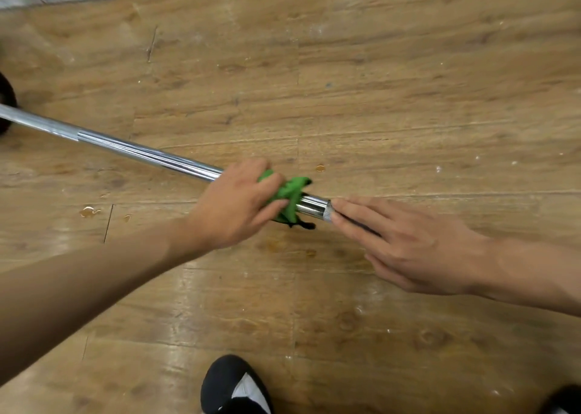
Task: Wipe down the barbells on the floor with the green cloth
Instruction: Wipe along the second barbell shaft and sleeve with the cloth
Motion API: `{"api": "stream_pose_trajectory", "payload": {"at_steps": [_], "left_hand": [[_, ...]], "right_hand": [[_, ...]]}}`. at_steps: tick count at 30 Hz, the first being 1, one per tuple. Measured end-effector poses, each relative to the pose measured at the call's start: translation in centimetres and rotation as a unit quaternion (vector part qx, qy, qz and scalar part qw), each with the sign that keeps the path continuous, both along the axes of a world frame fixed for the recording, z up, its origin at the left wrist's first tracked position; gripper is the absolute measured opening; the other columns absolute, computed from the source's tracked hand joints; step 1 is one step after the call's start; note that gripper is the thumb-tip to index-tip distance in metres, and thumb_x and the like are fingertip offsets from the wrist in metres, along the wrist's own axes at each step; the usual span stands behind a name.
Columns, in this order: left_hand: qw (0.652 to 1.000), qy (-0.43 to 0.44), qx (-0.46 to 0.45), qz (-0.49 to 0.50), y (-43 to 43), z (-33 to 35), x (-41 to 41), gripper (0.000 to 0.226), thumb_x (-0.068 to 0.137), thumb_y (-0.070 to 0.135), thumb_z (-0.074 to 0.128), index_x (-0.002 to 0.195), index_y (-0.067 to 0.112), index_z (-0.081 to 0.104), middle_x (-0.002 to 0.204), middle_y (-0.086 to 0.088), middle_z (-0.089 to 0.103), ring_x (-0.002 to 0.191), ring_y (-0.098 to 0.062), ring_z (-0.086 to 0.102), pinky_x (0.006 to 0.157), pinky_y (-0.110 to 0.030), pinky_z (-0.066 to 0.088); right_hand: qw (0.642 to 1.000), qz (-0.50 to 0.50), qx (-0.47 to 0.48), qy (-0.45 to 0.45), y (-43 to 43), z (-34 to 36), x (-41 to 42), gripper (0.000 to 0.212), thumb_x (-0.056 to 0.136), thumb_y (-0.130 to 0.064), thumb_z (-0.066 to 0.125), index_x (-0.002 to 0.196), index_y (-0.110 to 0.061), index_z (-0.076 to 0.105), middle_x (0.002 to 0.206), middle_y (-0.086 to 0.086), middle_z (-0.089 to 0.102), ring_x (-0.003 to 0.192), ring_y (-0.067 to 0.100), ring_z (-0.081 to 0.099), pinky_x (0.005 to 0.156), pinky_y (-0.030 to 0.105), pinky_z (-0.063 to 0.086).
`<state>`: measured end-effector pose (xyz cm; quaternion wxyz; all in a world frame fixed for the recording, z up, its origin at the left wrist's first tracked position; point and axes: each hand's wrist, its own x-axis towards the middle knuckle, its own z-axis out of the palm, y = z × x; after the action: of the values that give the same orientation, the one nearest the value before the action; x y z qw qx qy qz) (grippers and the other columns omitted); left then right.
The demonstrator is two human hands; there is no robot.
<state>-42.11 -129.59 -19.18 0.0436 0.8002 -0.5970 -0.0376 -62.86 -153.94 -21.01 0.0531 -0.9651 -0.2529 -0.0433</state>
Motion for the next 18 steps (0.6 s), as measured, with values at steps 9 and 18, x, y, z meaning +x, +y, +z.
{"api": "stream_pose_trajectory", "payload": {"at_steps": [9, 18], "left_hand": [[0.992, 0.013, -0.005, 0.125, 2.5, 0.6, 1.6, 0.046, 0.108, 0.044, 0.032, 0.101, 0.006, 0.058, 0.098, -0.017, 0.049, 0.086, -0.036, 0.050, 0.081, -0.048, 0.043], [0.999, 0.010, 0.000, -0.038, -1.7, -0.4, -2.1, 0.056, 0.110, 0.049, 0.029, 0.123, 0.005, 0.061, 0.105, -0.017, 0.055, 0.092, -0.031, 0.050, 0.082, -0.044, 0.038]], "right_hand": [[1.000, 0.016, 0.007, -0.006, 0.1, -0.1, 0.0, 0.070, 0.095, -0.025, 0.051, 0.154, 0.009, 0.035, 0.158, 0.028, 0.038, 0.144, 0.040, 0.043, 0.116, 0.048, 0.044], [1.000, 0.016, -0.001, -0.001, -0.5, -0.2, -0.1, 0.071, 0.097, -0.023, 0.058, 0.155, 0.008, 0.033, 0.153, 0.030, 0.041, 0.138, 0.041, 0.046, 0.113, 0.050, 0.047]]}}
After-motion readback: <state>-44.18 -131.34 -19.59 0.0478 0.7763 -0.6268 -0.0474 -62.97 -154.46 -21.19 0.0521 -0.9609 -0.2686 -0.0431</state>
